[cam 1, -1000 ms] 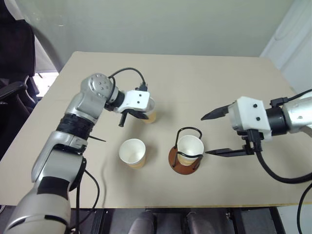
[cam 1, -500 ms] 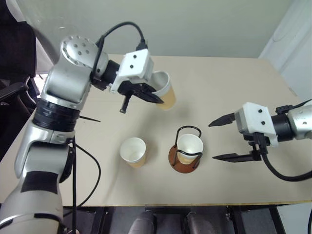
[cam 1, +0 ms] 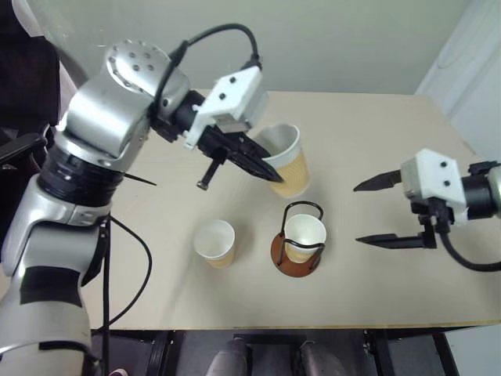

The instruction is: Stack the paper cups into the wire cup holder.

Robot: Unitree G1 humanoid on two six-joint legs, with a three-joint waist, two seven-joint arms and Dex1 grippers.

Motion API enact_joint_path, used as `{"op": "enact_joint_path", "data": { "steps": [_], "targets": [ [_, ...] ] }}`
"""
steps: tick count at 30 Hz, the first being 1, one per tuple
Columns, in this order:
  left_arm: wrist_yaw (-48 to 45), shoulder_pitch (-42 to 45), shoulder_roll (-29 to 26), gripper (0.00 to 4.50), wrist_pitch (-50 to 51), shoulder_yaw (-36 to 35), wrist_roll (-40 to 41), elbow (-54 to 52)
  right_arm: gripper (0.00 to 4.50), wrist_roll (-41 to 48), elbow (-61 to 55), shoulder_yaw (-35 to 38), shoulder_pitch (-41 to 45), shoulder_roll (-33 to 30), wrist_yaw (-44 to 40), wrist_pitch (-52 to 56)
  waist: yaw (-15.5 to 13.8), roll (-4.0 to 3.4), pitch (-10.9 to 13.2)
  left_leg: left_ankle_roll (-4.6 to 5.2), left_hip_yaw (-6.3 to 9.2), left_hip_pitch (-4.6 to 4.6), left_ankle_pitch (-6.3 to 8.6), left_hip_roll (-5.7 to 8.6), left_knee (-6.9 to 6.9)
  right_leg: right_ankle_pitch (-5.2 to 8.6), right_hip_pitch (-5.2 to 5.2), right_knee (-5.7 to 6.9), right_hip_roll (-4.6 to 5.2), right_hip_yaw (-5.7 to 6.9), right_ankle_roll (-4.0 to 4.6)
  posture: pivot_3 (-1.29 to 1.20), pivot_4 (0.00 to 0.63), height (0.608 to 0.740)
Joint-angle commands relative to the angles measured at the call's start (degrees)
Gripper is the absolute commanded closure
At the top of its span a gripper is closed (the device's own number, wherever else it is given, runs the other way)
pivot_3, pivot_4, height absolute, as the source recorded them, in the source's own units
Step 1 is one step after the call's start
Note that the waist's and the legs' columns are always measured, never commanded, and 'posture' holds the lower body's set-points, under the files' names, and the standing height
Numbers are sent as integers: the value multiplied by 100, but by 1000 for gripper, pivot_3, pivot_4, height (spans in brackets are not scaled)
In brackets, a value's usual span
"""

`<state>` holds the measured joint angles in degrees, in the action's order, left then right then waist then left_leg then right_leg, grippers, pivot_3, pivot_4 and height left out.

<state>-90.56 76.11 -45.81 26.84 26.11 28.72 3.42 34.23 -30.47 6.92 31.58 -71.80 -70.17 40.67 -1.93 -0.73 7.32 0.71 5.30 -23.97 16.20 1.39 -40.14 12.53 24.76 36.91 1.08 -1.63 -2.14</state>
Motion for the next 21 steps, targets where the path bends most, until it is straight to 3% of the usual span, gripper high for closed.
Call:
{"op": "enact_joint_path", "data": {
  "steps": [1, 10, 21],
  "targets": [
    [-194, 236, 48, 4445, -144, 120, 169, -41, 0, 265, -91, 542, 179, -212, 61, 184, -1, 0, 0, 0, 0, -1, 0, 0, 0, 0, 0, -2, 0, 0, 0, 0, 150, 740],
    [-194, 196, 194, 4445, -712, 861, 183, 83, 0, 1285, -461, 1329, 387, -656, 144, 1013, -6, -1, 1, 0, -1, -2, 1, 0, 5, 0, 0, -7, 0, -1, -1, 0, 150, 740],
    [-194, 308, 478, 4445, -1243, 1339, 99, 375, 0, 1684, -678, 1699, 228, -872, 534, 1345, -19, -1, 1, 1, 0, -4, 1, 2, 5, 2, -1, -8, 2, -2, -6, 0, 150, 740]
  ]
}}
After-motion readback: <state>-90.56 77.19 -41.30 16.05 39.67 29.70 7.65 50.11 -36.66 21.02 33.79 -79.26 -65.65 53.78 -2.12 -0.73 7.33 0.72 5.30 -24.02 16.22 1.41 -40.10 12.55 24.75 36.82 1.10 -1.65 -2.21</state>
